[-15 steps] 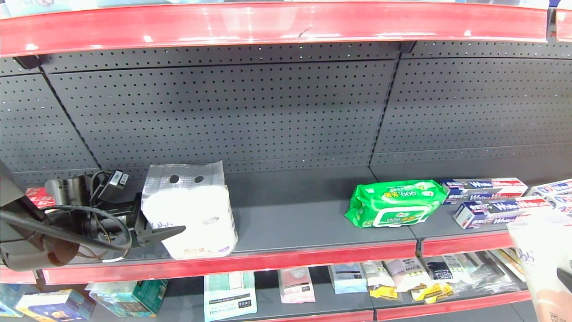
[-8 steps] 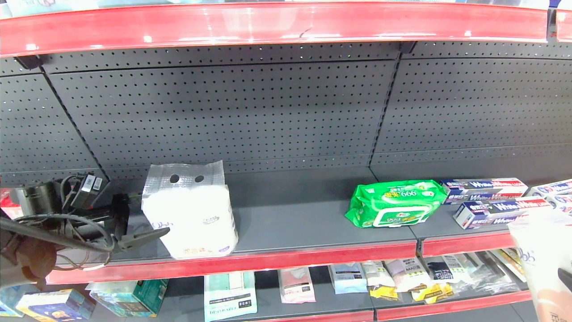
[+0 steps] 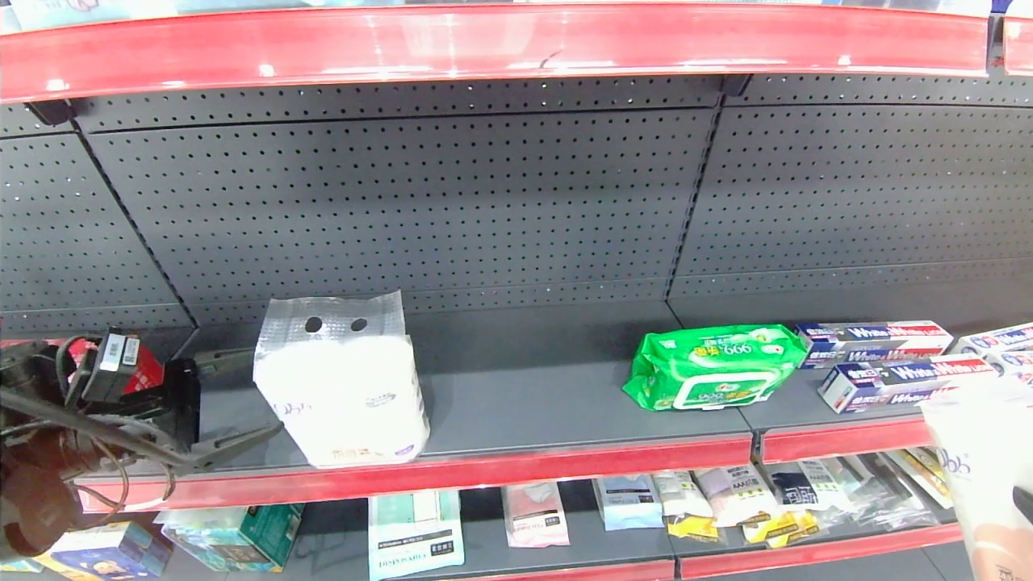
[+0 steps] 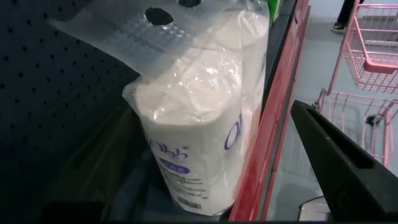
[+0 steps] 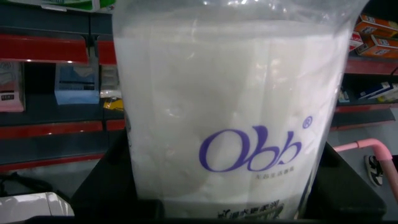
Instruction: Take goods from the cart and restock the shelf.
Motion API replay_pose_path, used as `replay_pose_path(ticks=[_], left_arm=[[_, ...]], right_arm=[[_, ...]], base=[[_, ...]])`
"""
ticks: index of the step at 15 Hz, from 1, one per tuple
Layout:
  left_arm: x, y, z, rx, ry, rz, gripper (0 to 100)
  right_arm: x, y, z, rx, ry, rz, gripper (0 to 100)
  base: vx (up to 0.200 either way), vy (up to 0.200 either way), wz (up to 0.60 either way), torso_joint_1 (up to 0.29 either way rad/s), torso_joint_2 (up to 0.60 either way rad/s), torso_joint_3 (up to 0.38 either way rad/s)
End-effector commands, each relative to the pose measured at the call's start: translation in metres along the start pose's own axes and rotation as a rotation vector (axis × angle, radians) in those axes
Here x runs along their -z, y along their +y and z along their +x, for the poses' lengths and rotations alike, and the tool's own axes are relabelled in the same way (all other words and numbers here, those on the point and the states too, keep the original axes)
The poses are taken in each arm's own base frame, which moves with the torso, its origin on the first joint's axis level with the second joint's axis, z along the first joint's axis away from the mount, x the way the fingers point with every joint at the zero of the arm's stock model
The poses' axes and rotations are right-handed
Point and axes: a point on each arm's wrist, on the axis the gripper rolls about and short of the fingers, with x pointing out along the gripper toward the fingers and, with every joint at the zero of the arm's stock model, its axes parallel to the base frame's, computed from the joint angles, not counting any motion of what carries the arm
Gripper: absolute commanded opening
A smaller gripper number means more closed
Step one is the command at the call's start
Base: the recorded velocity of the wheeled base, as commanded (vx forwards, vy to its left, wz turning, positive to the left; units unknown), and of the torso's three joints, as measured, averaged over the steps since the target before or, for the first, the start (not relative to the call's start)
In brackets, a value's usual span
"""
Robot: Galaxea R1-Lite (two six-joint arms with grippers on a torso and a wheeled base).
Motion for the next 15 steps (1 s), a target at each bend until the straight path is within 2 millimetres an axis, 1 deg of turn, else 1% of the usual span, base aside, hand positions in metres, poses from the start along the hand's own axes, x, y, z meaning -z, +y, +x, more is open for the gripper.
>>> replay_pose_path(ticks=[1, 2, 6, 9, 12, 15], left_arm=[[0.0, -0.005, -0.008, -0.034, 0.006, -0.038, 100], [-0.005, -0.005, -0.014, -0.056, 0.009, -0.026, 100], [-0.009, -0.003, -0.037, -0.137, 0.021, -0.023, 100], [-0.016, -0.004, -0.042, -0.156, 0.021, -0.023, 100], [-0.028, -0.005, -0.047, -0.174, 0.019, -0.019, 100], [-0.033, -0.004, -0.057, -0.221, 0.025, -0.021, 100]], right_arm=[[0.001, 0.0, -0.001, 0.002, -0.007, 0.002, 0], [0.001, 0.0, -0.002, 0.003, -0.009, 0.002, 0], [0.001, 0.0, -0.002, 0.003, -0.011, 0.001, 0], [0.001, -0.001, -0.003, 0.008, -0.016, 0.003, 0], [0.001, -0.001, -0.003, 0.009, -0.015, 0.001, 0], [0.001, -0.001, -0.003, 0.008, -0.014, 0.001, 0]], base=[[0.0, 0.0, 0.0, 0.0, 0.0, 0.0], [0.0, 0.0, 0.0, 0.0, 0.0, 0.0], [0.0, 0.0, 0.0, 0.0, 0.0, 0.0], [0.0, 0.0, 0.0, 0.0, 0.0, 0.0], [0.0, 0.0, 0.0, 0.0, 0.0, 0.0], [0.0, 0.0, 0.0, 0.0, 0.0, 0.0]])
